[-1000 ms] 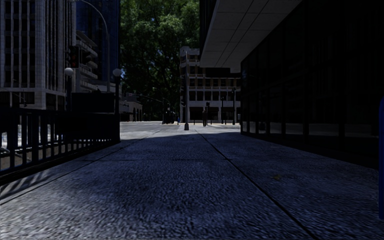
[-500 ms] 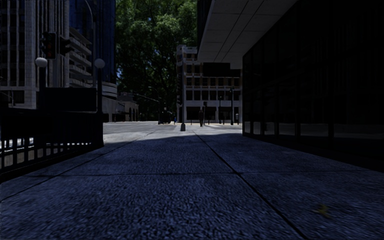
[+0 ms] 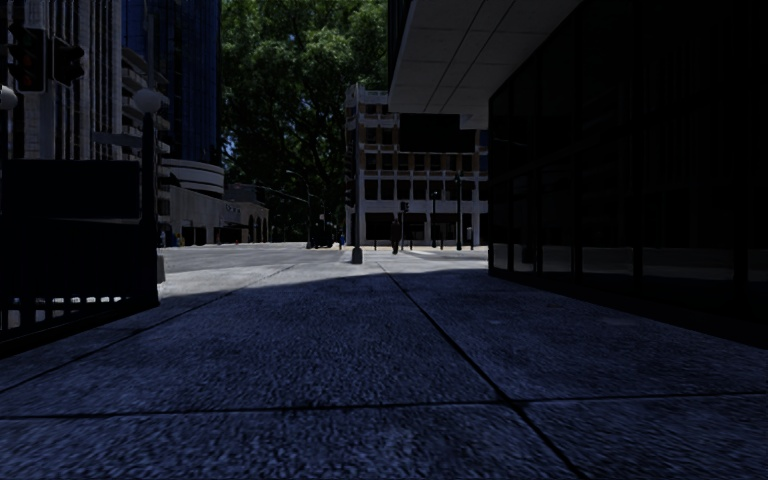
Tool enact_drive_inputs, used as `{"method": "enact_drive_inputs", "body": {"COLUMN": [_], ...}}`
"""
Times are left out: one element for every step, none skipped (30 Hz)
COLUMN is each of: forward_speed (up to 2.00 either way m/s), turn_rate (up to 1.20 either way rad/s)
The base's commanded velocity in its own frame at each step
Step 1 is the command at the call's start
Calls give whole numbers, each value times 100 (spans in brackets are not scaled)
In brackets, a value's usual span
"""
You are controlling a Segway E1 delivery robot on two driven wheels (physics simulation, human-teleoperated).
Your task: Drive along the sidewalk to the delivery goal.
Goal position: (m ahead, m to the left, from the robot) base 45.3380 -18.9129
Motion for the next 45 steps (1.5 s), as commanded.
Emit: {"method": "enact_drive_inputs", "body": {"forward_speed": [200,200,200,200,200,200,200,200,200,200,200,200,200,200,200,200,200,200,200,200,200,200,200,200,200,200,200,200,200,200,200,200,200,200,200,200,200,200,200,200,200,200,200,200,200], "turn_rate": [0,0,0,0,0,0,0,0,0,0,-7,-34,-50,-50,-54,-44,-6,-1,-1,0,0,0,0,0,0,0,0,0,0,0,0,0,0,0,0,0,0,0,0,0,0,0,0,0,0]}}
